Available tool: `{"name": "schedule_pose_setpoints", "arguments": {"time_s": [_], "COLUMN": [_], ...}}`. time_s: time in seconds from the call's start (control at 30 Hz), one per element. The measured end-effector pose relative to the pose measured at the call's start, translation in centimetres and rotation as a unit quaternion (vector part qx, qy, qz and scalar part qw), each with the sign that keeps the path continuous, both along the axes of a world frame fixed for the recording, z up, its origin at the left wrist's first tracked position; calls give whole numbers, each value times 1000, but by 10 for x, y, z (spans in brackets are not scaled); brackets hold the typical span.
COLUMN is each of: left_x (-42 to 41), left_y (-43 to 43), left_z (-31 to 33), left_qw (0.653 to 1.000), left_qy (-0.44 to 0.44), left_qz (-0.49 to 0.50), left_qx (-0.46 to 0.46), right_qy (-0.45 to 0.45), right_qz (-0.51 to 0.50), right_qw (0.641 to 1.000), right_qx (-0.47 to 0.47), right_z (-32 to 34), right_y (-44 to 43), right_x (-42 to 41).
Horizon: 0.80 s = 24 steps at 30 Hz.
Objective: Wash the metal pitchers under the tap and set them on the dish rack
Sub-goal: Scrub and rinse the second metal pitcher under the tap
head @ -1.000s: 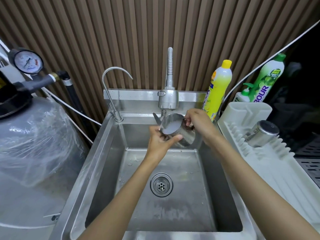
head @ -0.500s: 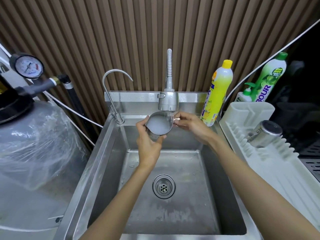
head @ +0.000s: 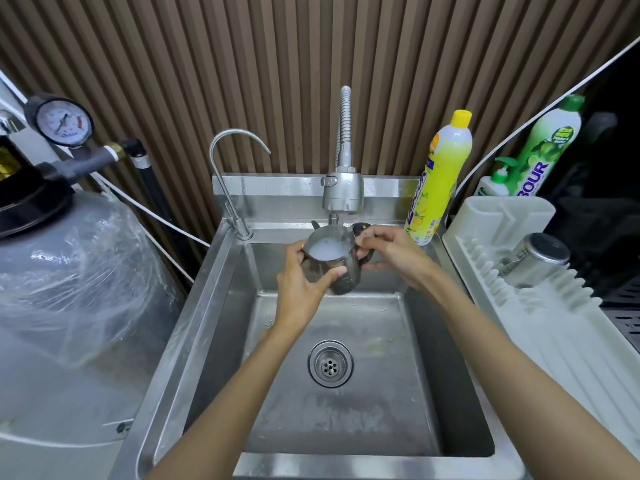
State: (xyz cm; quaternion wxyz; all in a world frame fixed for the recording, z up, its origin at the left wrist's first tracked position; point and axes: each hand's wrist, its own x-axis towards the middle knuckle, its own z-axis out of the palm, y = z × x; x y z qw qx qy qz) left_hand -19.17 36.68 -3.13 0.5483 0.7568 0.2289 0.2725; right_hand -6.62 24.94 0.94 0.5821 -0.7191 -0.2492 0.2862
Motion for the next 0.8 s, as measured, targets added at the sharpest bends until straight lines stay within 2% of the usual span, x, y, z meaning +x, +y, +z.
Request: {"name": "schedule_pose_setpoints", "arguments": {"time_s": [0.07, 0.13, 0.2, 0.33, 0.43, 0.57, 0.7, 0.73, 0.8], "left_x": [6, 11, 13, 21, 26, 29, 28, 27, 25], "left_y": [-4, -7, -6, 8, 7, -2, -4, -4, -3], "left_z": [-3, -4, -6, -10, -7, -11, -9, -8, -5], "left_qw": [999, 997, 992, 973, 965, 969, 974, 975, 978], "left_qy": [17, 62, 115, 204, 223, 219, 219, 214, 204], "left_qz": [-14, -27, -43, -63, -68, -29, -28, -35, -50], "left_qx": [-43, -27, 19, 85, 117, 113, 56, 46, 21], "right_qy": [-70, -193, -304, -451, -547, -613, -668, -670, -644], "right_qz": [-21, -38, -44, -19, 35, 44, 31, 25, 37], "right_qw": [997, 978, 947, 882, 819, 763, 721, 723, 749], "right_qx": [-29, -65, -99, -138, -171, -202, -183, -168, -150], "right_z": [5, 8, 10, 5, -2, -6, -10, -12, -18], "right_y": [0, 2, 4, 10, 17, 21, 19, 18, 15], "right_x": [-1, -4, -9, -18, -29, -39, -41, -40, -37]}}
